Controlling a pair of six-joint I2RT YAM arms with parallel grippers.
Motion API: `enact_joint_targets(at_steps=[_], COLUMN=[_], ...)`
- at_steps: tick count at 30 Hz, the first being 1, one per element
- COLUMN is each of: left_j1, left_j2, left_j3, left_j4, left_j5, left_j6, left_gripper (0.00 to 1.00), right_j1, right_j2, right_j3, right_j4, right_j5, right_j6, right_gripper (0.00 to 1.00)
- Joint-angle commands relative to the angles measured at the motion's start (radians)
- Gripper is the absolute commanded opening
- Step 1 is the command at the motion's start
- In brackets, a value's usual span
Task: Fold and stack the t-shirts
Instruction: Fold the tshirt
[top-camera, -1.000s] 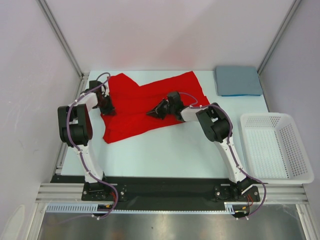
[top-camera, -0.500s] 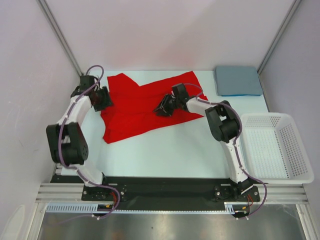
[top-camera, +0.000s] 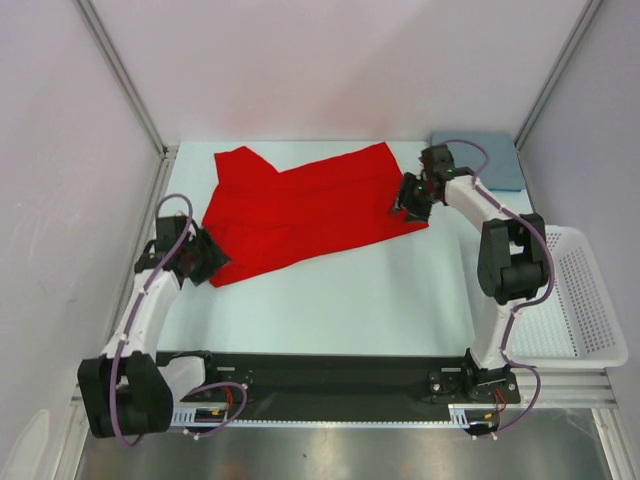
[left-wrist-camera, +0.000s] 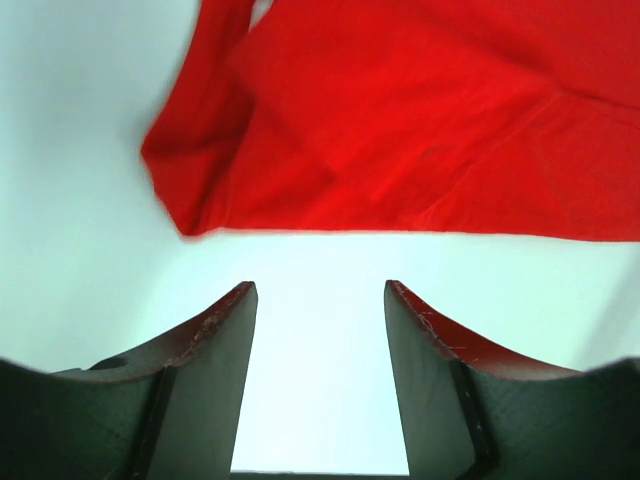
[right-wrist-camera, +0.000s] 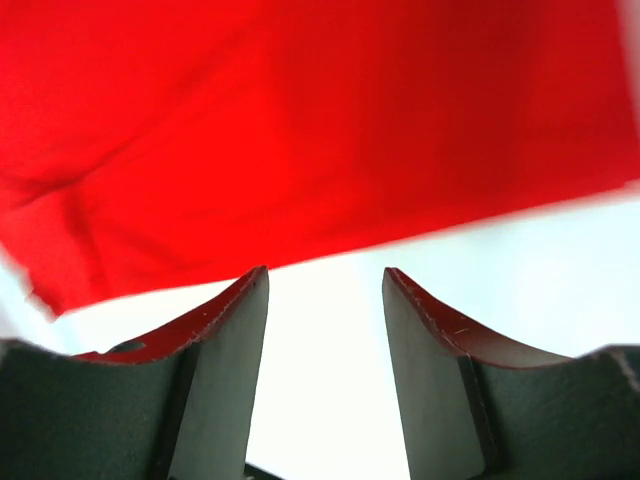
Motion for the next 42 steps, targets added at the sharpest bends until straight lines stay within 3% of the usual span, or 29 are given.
enact_joint_targets(at_steps=[1, 7, 15, 23, 32, 42], left_j1=[-0.006, -0.003, 0.024, 0.058, 0.075, 0.093], left_j2=[-0.087, -0.068, 0.058, 0.087, 0.141, 0.207], left_j3=[-0.078, -0.167, -0.158, -0.195, -0.184, -0.175], left_j4=[0.011, 0.034, 0.091, 0.125, 0.152, 0.181], left_j5=[-0.041, -0.075, -0.075, -0.067, -0.084, -0.124], left_j6=[-0.206, -0.298, -0.277, -0.272, -0.269, -0.243], left_gripper=[0.61, 0.65, 0.65, 0.65, 0.66, 0.59], right_j1=[-0.069, -0.155, -0.220, -0.281, -0.295, -0.295], right_j2=[-0.042, -0.039, -0.026, -0.003, 0.052, 0.081], right_j3=[-0.051, -0.100, -0.198, -0.241, -0.237, -0.220], right_j4=[-0.070, -0.057, 0.096, 0.209, 0.252, 0.252], right_j5=[0.095, 0.094, 0.024, -0.022, -0.074, -0.089], right_j6=[-0.074, -0.053, 0.005, 0.088, 0.145, 0.153], right_gripper=[0.55, 0.61, 0.59, 0.58, 0.57, 0.57])
